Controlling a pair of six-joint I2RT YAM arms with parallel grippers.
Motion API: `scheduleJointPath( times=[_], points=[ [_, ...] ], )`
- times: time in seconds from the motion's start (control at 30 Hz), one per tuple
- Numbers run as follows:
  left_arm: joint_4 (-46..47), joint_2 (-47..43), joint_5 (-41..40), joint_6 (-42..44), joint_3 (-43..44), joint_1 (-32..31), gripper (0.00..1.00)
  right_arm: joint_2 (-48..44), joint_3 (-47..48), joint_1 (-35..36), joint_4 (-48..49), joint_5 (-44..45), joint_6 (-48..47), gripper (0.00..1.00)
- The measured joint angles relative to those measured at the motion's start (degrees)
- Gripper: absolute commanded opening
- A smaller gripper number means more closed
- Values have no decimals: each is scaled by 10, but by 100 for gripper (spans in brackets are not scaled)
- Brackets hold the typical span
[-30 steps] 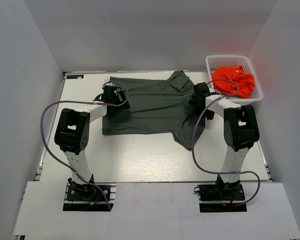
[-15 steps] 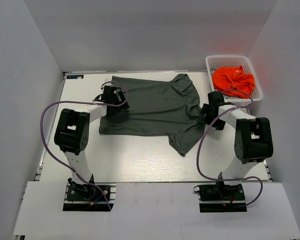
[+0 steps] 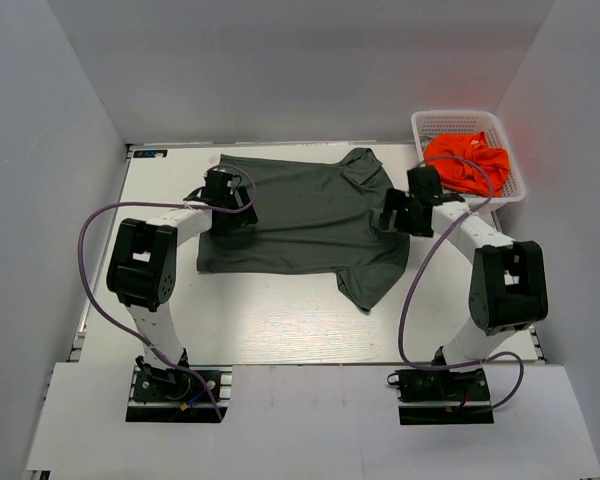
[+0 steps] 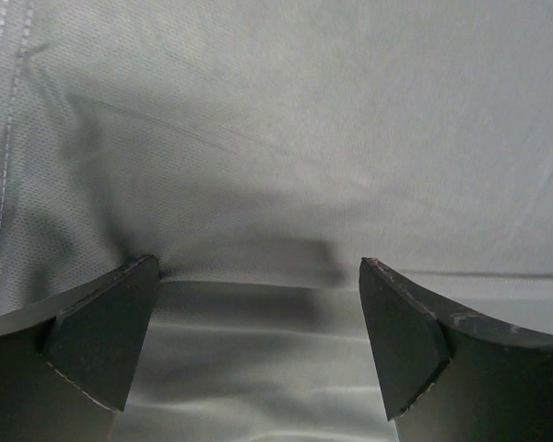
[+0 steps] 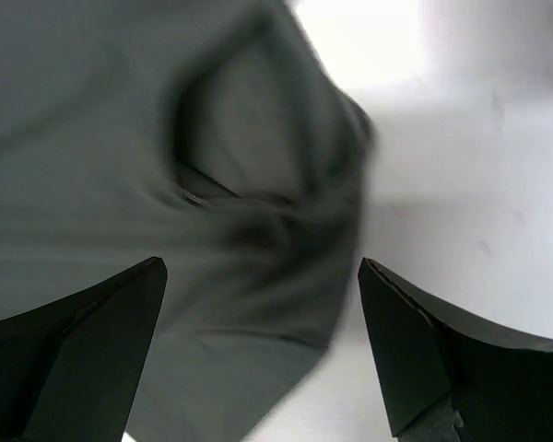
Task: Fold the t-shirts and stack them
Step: Flatten out the tshirt
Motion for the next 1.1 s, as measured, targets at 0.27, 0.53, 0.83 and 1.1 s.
scheduleJointPath(
  times=[0.27, 0.53, 0.83, 1.1],
  points=[
    [-40, 1, 8, 27, 62, 3, 100, 142, 199, 37, 3, 26, -6, 90],
    [-46, 84, 2, 46, 181, 9, 100, 250, 265, 33, -18, 42, -23, 90],
    [-63, 201, -28, 60, 292, 10, 100, 307, 330, 30, -37, 82, -43, 90],
    [-78, 224, -66, 62, 327, 10, 100, 397, 452, 30, -39, 160, -52, 90]
  ],
)
